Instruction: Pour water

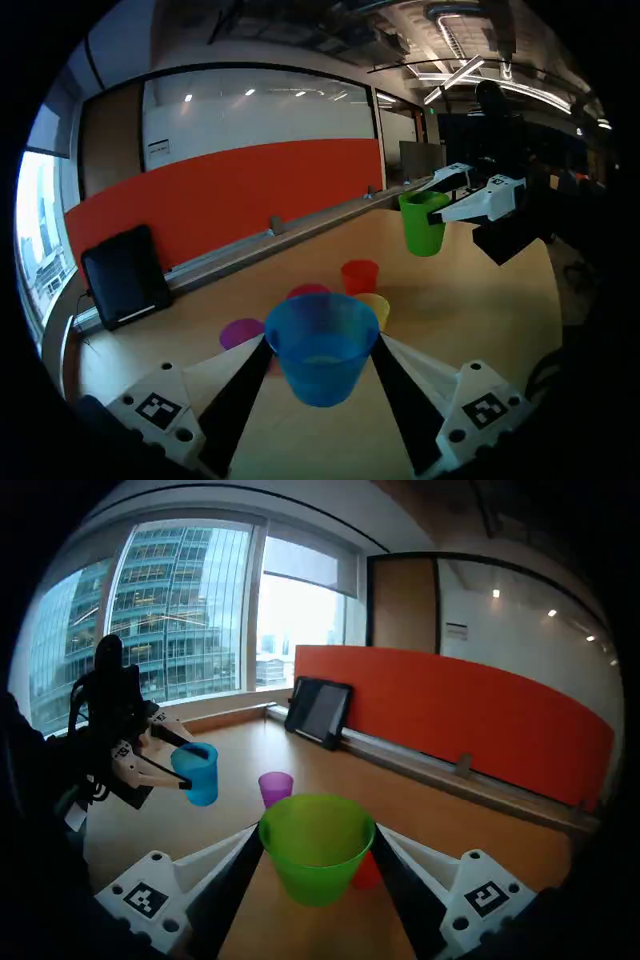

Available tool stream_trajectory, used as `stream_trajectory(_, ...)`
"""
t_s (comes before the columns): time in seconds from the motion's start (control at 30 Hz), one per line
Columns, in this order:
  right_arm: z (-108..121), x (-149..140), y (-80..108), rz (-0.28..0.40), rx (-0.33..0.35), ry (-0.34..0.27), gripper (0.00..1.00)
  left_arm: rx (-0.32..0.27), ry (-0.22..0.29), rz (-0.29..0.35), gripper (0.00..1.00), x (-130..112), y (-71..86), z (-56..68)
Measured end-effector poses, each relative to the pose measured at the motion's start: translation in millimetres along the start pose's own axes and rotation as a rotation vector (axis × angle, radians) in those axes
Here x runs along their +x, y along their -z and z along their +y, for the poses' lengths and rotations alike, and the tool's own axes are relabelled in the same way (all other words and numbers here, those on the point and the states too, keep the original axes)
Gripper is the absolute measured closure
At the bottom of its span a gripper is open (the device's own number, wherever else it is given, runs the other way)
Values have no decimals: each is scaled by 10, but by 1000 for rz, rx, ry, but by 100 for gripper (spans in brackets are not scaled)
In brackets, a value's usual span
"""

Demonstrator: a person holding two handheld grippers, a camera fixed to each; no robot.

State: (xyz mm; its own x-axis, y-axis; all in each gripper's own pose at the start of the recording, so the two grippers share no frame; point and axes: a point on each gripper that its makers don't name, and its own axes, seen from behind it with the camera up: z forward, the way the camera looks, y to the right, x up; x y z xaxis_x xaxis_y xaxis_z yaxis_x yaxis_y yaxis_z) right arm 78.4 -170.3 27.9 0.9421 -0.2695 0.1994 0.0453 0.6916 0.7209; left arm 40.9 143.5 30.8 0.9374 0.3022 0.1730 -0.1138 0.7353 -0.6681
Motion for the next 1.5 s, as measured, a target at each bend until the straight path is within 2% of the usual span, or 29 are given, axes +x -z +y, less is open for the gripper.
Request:
stream_trajectory(0.27, -33, -347, -51, -73, 17, 11, 6, -16, -5, -66, 15, -236, -93, 46)
stream_trajectory(1.0, -155, -1087, -200, -240, 65, 9, 6, -34, 17, -202, 14, -818, -246, 15)
stream_trajectory(1.5, -208, -1322, -291, -289, 79, 16, 6, -36, 23, -247, 14, -1047, -351, -11)
